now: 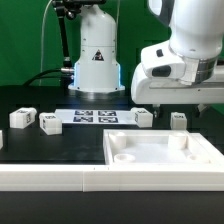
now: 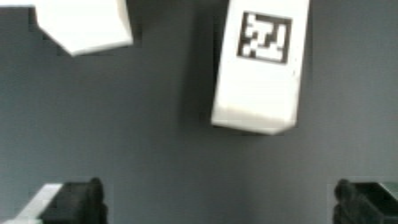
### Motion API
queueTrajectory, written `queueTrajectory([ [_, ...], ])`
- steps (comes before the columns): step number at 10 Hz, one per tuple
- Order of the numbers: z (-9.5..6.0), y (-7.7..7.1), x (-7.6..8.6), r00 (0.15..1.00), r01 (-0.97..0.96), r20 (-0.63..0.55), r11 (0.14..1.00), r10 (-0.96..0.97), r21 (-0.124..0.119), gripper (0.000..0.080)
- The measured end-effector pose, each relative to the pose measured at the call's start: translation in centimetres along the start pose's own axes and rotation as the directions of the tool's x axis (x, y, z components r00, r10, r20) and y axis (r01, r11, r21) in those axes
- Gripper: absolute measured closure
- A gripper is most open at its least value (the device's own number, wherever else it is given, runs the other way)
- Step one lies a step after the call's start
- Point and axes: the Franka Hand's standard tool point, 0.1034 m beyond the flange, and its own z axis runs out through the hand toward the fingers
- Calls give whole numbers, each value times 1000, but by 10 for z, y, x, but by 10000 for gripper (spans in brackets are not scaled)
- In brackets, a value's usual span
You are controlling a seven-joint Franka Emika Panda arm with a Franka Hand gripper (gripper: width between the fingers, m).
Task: Assemble one leg
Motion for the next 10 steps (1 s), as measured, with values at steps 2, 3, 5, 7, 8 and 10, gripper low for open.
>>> queueTrajectory([
  [2,1,-5,-1,993,1,118,1000,1,-11,150],
  [3,4,-5,-5,979,-5,202,1000,9,-23,150],
  [5,16,-3,-7,947,-3,322,999,14,-34,150],
  [7,36,-3,-7,917,-1,399,999,17,-41,150],
  [8,42,-5,-8,913,1,406,999,18,-45,150],
  [10,49,-9,-11,915,7,404,999,15,-53,150],
])
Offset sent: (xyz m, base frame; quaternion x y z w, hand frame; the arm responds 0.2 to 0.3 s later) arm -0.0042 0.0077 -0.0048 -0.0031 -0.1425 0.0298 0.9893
